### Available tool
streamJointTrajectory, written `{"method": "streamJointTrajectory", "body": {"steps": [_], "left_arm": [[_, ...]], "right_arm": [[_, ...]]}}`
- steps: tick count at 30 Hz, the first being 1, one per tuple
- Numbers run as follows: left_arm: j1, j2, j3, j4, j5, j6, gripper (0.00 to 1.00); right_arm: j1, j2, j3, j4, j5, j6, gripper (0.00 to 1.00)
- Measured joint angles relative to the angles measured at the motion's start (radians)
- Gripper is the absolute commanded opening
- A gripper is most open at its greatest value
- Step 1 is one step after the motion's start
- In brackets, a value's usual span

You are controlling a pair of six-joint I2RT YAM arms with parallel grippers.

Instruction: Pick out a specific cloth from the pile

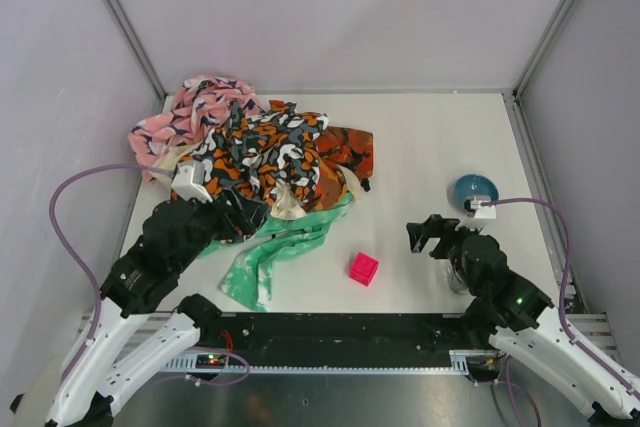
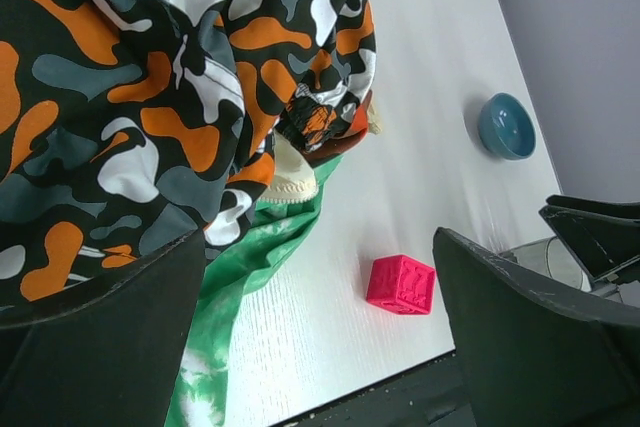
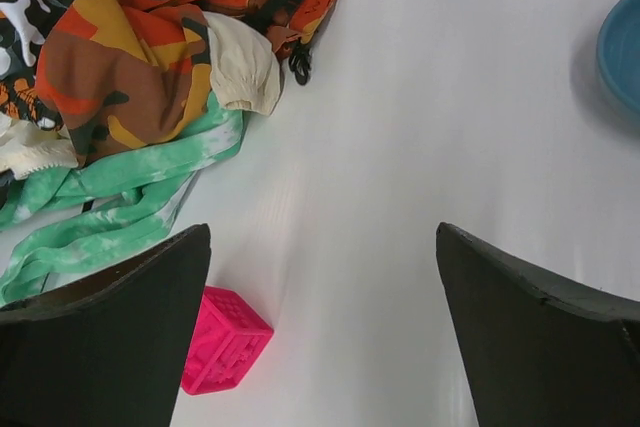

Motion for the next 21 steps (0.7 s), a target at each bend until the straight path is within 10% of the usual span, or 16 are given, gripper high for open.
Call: {"method": "streamJointTrajectory", "body": {"steps": [13,21], "left_arm": [[-0.04,0.29,0.159,0.006,-0.046,0.085,1.0],[-0.403,0.685,0.187,0.027,-0.19,0.184,1.0]], "right_arm": [[0.0,0.014,0.0,0.003,-0.058,-0.008,0.99],[-0.005,0.023,0.0,-0.013,-0.085,-0.01,0.99]]}}
